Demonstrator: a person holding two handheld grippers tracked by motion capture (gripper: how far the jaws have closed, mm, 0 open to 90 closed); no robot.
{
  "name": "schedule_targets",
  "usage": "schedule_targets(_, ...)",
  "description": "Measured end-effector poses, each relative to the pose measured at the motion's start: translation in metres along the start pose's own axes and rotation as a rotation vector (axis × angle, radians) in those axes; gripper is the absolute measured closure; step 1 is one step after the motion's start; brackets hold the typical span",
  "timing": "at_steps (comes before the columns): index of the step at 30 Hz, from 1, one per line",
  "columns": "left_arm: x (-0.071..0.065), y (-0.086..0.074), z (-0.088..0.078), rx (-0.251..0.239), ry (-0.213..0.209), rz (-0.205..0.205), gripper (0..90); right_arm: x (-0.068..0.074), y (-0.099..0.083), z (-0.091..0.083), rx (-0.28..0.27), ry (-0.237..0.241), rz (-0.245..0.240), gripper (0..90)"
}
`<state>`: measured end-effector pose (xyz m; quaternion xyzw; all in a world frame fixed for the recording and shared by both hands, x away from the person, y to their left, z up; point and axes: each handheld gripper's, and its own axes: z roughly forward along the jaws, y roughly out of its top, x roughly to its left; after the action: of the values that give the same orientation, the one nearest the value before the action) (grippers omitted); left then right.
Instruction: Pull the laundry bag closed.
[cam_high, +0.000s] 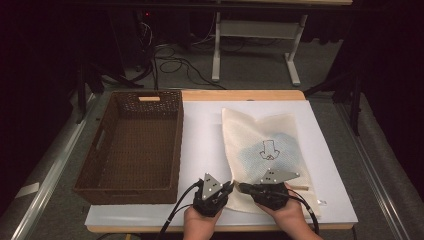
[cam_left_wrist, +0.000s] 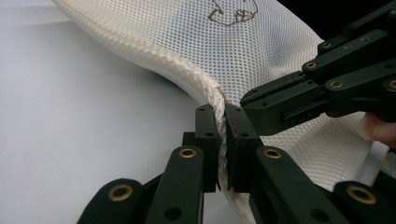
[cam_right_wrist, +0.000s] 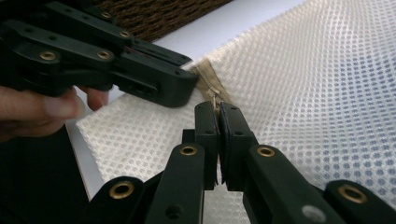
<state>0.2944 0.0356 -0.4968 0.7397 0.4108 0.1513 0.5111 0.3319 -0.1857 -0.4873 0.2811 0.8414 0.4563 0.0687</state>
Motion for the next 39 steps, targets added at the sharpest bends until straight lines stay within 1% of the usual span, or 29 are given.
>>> schedule_targets(2, 0.002, 0.001, -0.002, -0.002, -0.006, -0.002, 85.7, 0.0, 0.0, -0.001, 0.0, -0.006, 0.007, 88.2)
schedule_targets(4, 0.002, 0.001, -0.003, 0.002, -0.007, -0.01, 85.6, -0.001, 0.0, -0.001, 0.003, -0.004, 0.002, 88.2)
schedule_targets(6, 0.001, 0.0, -0.002, 0.005, -0.005, -0.007, 85.6, 0.0, 0.0, -0.001, 0.005, -0.011, -0.006, 88.2)
schedule_targets(7, 0.001, 0.0, -0.002, 0.005, -0.004, -0.007, 85.6, 0.0, 0.0, 0.0, 0.007, -0.009, -0.001, 88.2)
schedule_targets(10, 0.001, 0.0, -0.001, 0.015, -0.002, -0.002, 85.7, -0.001, 0.0, 0.0, 0.007, -0.009, -0.006, 88.2)
schedule_targets(12, 0.0, 0.0, 0.0, 0.025, 0.003, -0.004, 85.8, -0.003, -0.001, 0.002, 0.017, -0.007, -0.006, 88.2)
schedule_targets(14, -0.001, 0.0, 0.0, 0.027, 0.006, 0.001, 86.0, -0.004, -0.002, 0.003, 0.026, -0.007, 0.002, 88.2)
schedule_targets(19, -0.001, 0.002, -0.003, 0.009, 0.009, 0.001, 86.5, -0.004, -0.001, 0.002, 0.02, -0.015, 0.001, 88.2)
schedule_targets(22, -0.001, 0.001, -0.003, 0.013, 0.012, 0.008, 86.5, -0.005, -0.001, 0.002, 0.024, -0.016, 0.003, 88.2)
schedule_targets(25, -0.001, 0.002, -0.004, 0.01, 0.009, 0.003, 86.8, -0.005, -0.002, 0.002, 0.027, -0.021, 0.005, 88.3)
schedule_targets(26, 0.001, 0.004, -0.008, -0.008, 0.017, -0.003, 86.8, -0.006, -0.002, 0.002, 0.025, -0.02, 0.007, 88.3)
schedule_targets(27, 0.002, 0.004, -0.009, -0.017, 0.021, -0.01, 86.8, -0.01, -0.003, 0.002, 0.043, -0.055, 0.014, 88.3)
schedule_targets(28, 0.004, 0.005, -0.011, -0.023, 0.022, -0.015, 86.8, -0.012, -0.004, 0.001, 0.049, -0.061, 0.019, 88.3)
schedule_targets(29, 0.005, 0.005, -0.012, -0.024, 0.018, -0.017, 86.8, -0.016, -0.006, -0.001, 0.043, -0.058, 0.023, 88.3)
schedule_targets(30, 0.006, 0.005, -0.012, -0.017, 0.009, -0.015, 86.7, -0.017, -0.006, -0.002, 0.044, -0.057, 0.028, 88.2)
schedule_targets(31, 0.005, 0.004, -0.012, -0.014, 0.012, -0.009, 86.6, -0.019, -0.007, -0.004, 0.046, -0.054, 0.027, 88.2)
schedule_targets(33, 0.005, 0.003, -0.01, -0.004, 0.012, -0.012, 86.4, -0.018, -0.007, -0.005, 0.05, -0.056, 0.02, 88.1)
schedule_targets(36, 0.007, 0.001, -0.009, 0.009, 0.022, -0.011, 86.2, -0.019, -0.009, -0.006, 0.063, -0.061, 0.014, 88.1)
schedule_targets(38, 0.009, 0.0, -0.008, 0.014, 0.02, -0.024, 86.1, -0.022, -0.01, -0.009, 0.065, -0.07, 0.017, 88.1)
schedule_targets(39, 0.01, -0.001, -0.007, 0.025, 0.015, -0.029, 86.1, -0.024, -0.011, -0.011, 0.065, -0.072, 0.022, 88.1)
